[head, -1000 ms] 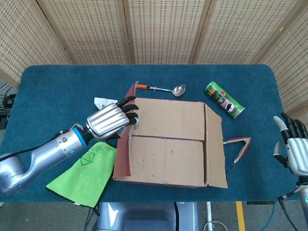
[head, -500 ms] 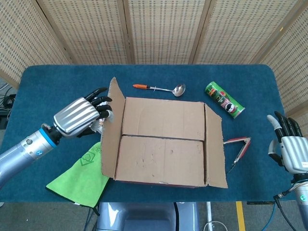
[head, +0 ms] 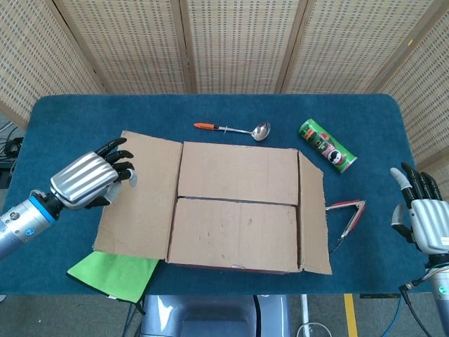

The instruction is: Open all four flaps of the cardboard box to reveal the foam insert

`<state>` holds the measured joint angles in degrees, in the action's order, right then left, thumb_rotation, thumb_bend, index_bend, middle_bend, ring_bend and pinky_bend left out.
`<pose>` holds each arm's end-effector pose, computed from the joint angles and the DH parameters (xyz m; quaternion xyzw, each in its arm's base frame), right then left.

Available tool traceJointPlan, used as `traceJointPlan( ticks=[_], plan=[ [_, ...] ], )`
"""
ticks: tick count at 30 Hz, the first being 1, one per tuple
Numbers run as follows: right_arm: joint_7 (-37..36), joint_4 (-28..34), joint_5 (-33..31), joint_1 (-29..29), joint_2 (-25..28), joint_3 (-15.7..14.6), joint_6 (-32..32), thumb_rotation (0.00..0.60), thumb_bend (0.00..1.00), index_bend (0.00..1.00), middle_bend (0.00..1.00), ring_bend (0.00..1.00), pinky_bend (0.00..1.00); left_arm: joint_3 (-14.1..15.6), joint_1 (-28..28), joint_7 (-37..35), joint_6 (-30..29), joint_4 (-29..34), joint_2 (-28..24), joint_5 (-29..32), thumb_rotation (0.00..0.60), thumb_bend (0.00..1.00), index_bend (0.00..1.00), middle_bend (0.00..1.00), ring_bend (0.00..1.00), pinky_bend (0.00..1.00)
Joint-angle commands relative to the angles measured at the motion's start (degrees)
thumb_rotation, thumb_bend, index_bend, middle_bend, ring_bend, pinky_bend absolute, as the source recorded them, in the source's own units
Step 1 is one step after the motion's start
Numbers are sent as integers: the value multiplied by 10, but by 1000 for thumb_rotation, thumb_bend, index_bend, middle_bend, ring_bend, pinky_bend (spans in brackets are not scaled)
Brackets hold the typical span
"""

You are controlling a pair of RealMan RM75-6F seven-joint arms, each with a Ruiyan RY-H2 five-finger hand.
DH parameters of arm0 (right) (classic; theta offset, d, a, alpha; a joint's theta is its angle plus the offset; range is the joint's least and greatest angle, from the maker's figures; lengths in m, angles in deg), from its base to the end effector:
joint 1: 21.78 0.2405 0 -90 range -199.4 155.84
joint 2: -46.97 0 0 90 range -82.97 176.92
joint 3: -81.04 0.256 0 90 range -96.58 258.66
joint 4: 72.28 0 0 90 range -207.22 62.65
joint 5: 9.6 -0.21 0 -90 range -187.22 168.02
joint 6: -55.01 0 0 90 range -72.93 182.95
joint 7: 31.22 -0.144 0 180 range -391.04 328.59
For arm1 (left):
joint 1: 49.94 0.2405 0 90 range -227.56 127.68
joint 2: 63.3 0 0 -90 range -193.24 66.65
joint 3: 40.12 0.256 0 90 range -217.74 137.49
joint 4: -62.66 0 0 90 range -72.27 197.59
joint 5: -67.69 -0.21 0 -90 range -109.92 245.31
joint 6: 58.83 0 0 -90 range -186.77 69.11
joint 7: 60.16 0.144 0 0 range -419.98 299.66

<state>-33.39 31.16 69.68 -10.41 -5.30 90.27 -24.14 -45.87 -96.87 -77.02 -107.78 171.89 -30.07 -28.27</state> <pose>-0.2679 -0.2325 0.2119 0.5821 -0.3835 0.4242 0.5781 -0.1101 0.3168 0.2130 -0.8384 -0.2448 -0.3414 0.3473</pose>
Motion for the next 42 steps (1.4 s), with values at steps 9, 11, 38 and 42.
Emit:
traceJointPlan(
  ticks=[9, 11, 38, 42],
  plan=[
    [-2, -8, 7, -7, -7, -7, -7, 600, 827, 0, 0, 0, 0, -15, 47, 84, -59, 1, 93, 100, 568, 275, 296, 219, 49, 0],
    [-2, -11, 9, -7, -10, -10, -5, 600, 827, 0, 0, 0, 0, -18, 56, 110, -74, 1, 126, 125, 569, 250, 248, 174, 17, 0],
    [0, -21, 10, -13, -20, -15, -7, 600, 827, 0, 0, 0, 0, -64, -35, 341, -27, -39, 333, 322, 564, 241, 114, 0, 0, 0],
    [-3, -24, 7, -15, -20, -15, -7, 600, 827, 0, 0, 0, 0, -67, -57, 386, -30, -57, 368, 352, 563, 240, 107, 0, 0, 0]
  ],
)
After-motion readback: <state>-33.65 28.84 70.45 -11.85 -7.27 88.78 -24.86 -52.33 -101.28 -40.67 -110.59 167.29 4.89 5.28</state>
